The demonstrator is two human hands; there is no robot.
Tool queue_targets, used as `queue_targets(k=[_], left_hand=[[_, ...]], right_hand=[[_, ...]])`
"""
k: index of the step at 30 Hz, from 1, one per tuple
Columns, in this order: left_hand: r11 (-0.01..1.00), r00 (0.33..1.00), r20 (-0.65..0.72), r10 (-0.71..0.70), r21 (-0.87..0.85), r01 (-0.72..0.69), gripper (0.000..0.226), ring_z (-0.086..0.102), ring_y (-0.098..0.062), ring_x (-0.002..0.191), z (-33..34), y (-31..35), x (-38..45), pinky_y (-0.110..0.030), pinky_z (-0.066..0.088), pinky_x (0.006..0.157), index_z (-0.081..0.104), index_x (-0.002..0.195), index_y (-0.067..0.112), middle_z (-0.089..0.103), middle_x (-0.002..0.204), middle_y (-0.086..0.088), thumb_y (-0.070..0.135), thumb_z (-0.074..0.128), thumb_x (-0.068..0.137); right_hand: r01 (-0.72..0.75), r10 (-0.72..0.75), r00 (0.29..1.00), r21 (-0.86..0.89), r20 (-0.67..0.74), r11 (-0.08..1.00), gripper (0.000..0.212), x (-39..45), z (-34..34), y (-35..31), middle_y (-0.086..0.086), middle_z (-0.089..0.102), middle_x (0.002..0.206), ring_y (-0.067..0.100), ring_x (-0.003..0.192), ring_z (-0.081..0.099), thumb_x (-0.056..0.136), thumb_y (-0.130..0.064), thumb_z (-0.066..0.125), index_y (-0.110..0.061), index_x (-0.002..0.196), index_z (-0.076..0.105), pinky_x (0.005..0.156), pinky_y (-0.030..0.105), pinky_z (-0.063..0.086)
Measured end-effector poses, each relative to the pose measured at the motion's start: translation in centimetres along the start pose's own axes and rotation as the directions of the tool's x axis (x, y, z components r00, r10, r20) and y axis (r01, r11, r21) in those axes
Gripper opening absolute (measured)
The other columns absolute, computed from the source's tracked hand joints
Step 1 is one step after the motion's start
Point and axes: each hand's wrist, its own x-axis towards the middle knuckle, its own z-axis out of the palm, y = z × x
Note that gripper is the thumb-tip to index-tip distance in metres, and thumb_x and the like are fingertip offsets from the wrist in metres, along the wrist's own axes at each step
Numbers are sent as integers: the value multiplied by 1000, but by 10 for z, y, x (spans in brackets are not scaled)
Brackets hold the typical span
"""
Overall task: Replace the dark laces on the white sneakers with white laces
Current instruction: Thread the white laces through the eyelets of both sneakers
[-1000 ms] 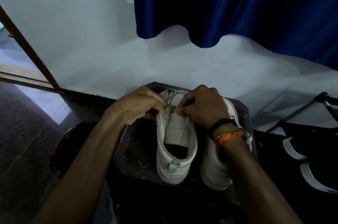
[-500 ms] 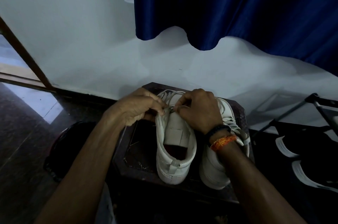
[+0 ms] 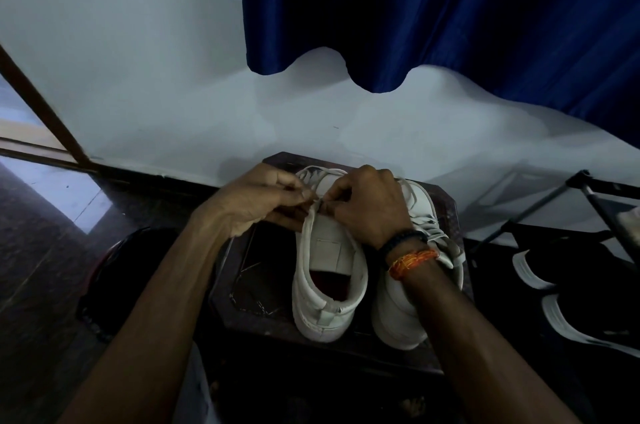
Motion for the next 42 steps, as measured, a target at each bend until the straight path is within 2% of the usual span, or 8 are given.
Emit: queue_targets(k=[10,15,18,21,26,30,37,42], left_hand=[[960,983,-71,168,238,-147,18,66,-19,77,-4,-4,6,-25,55,60,64,84,8,67,83,-10,-5,59,95],[931,953,-190,234,-238,-276,20,70,-24,86,-27,8,-2,-29,59,71,53,84,10,73,107,-21,-1,48,99],[736,931,-265,251,-572,-362,17,69,-36,109,-49,9,-5,-46,59,87,53,87,11,71,114,-25,4,46,100],[478,887,-417,198,-749,-458,21,73,-26,87,-73,6,-8,-45,60,84,56,82,8,72,87,-13,3,47,100],[914,824,-458,335,-55,-402,11,50,-8,57,-68,4,-12,-15,35,46,64,85,15,61,73,0,9,61,93],[771,932,52,360,546,-328,19,70,-6,85,-30,3,-4,-27,56,77,72,93,20,74,91,7,32,82,82],[707,973,54,226,678,-201,28,68,-4,78,-16,-3,5,-22,54,72,74,88,25,74,84,10,44,87,73],[697,965,83,248,677,-237,20,66,-9,74,-12,-3,6,-19,47,66,73,85,18,72,80,5,34,84,80]], right_hand=[[3,-3,1000,-40,5,999,20,-1,-5,6,-7,73,91,18,97,64,74,-26,83,-30,91,76,82,31,52],[16,-14,999,-46,38,999,18,-1,-10,11,-4,71,90,22,101,61,70,-31,85,-31,84,74,86,35,53],[6,-4,998,-35,55,999,19,-3,-16,13,-5,68,90,19,108,54,73,-27,81,-31,90,75,85,29,48],[34,-34,997,-6,65,999,22,-3,-23,14,-10,62,81,22,104,57,73,-21,81,-31,92,77,85,31,51],[81,-86,993,55,83,995,29,2,-28,15,-12,66,81,22,97,60,72,-19,82,-33,96,76,85,38,54],[70,-90,983,129,159,989,34,6,-38,12,-13,72,85,9,90,65,77,-12,73,-37,101,75,85,32,55],[32,-34,999,73,24,997,22,31,-30,16,-8,75,99,17,99,67,87,-16,62,-32,93,77,92,34,54],[136,-123,954,-31,274,990,33,59,-5,9,2,66,127,23,117,59,93,-33,64,-24,125,69,101,33,45]])
